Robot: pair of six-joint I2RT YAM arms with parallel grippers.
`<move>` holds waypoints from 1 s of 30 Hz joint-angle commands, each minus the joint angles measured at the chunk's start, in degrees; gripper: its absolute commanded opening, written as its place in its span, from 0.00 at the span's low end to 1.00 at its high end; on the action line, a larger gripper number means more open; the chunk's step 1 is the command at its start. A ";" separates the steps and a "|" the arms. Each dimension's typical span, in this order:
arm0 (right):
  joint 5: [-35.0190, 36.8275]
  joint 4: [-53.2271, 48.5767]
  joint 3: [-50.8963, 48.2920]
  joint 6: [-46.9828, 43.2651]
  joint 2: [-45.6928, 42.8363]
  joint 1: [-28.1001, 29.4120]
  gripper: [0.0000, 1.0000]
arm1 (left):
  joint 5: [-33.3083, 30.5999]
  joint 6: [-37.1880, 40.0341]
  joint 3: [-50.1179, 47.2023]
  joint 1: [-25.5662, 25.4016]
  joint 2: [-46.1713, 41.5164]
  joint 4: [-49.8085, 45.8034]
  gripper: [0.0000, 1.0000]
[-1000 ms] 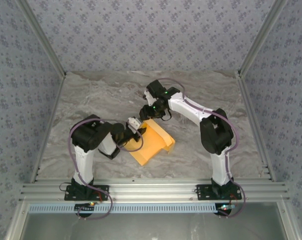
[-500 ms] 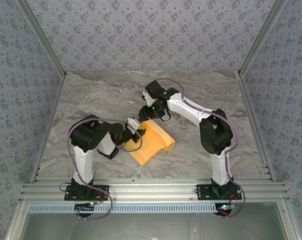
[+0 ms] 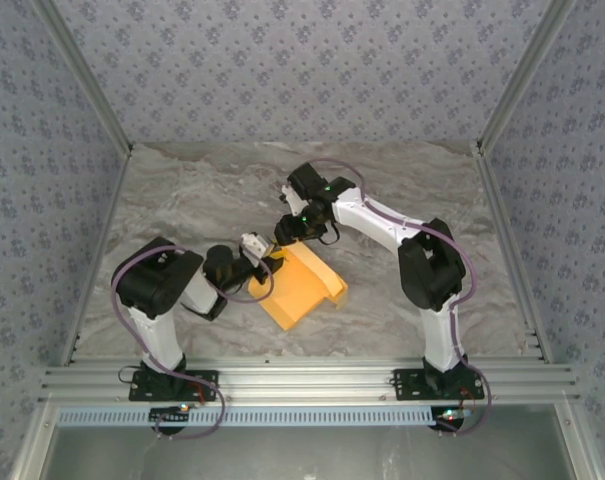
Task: Fold the paper box
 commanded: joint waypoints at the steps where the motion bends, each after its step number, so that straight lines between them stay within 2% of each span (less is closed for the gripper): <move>1: -0.71 -2.19 -0.04 -0.87 0.10 -1.14 0.54 | 2.58 -1.16 -1.27 0.23 -2.00 -0.04 0.35; 7: -5.78 -1.68 -0.27 -2.09 -0.30 -2.52 0.54 | -2.45 -2.47 -4.10 0.97 -8.63 -0.12 0.35; 16: -5.28 -1.48 0.13 -3.25 -0.61 -2.48 0.58 | -9.22 -3.13 -6.03 3.52 -20.86 -8.06 0.35; 24: -4.41 -1.21 1.06 -2.42 -0.48 -2.08 0.63 | -9.84 -2.93 -8.33 4.61 -24.97 -11.10 0.35; 30: -0.33 -2.78 1.80 -4.59 0.60 0.08 0.65 | -10.37 -2.99 -9.08 4.58 -26.50 -12.44 0.35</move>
